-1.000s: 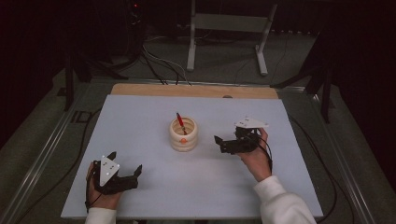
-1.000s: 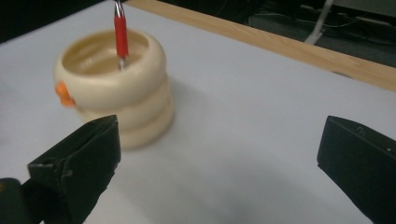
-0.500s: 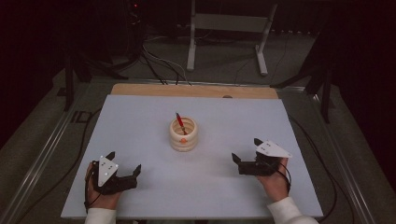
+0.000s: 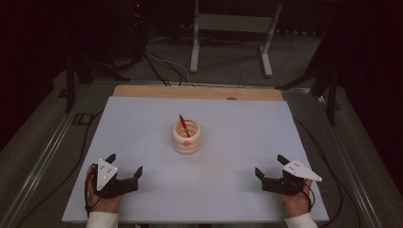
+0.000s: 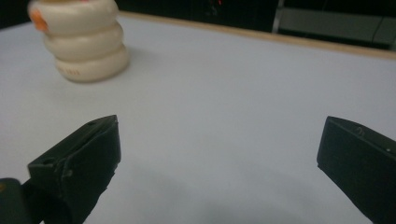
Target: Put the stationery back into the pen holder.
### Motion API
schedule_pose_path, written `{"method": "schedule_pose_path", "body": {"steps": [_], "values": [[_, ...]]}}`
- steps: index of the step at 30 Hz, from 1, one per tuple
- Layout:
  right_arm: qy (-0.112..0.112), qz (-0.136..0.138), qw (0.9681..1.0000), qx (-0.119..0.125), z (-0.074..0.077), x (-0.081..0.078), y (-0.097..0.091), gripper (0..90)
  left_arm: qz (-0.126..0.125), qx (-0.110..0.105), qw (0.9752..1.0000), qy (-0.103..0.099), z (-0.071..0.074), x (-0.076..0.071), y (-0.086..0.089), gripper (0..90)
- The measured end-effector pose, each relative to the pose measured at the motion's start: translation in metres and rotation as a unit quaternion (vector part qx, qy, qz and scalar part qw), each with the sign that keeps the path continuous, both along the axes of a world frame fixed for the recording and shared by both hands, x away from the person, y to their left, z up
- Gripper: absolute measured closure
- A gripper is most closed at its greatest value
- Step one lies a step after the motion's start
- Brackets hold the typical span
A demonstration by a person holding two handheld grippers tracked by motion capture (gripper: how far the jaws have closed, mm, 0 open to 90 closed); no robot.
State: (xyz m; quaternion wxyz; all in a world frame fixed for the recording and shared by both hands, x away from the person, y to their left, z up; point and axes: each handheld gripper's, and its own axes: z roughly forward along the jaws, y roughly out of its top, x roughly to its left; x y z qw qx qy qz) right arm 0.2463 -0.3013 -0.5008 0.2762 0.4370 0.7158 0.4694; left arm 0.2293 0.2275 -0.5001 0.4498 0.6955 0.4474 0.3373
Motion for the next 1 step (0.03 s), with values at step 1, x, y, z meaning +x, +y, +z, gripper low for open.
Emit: {"method": "schedule_pose_path", "body": {"steps": [1], "values": [[0.003, -0.004, 1.0, -0.008, -0.0016, 0.0006, -0.0007, 0.0, 0.001, 0.001, 1.0, 0.0, 0.0, 0.0, -0.0002, 0.5]]}}
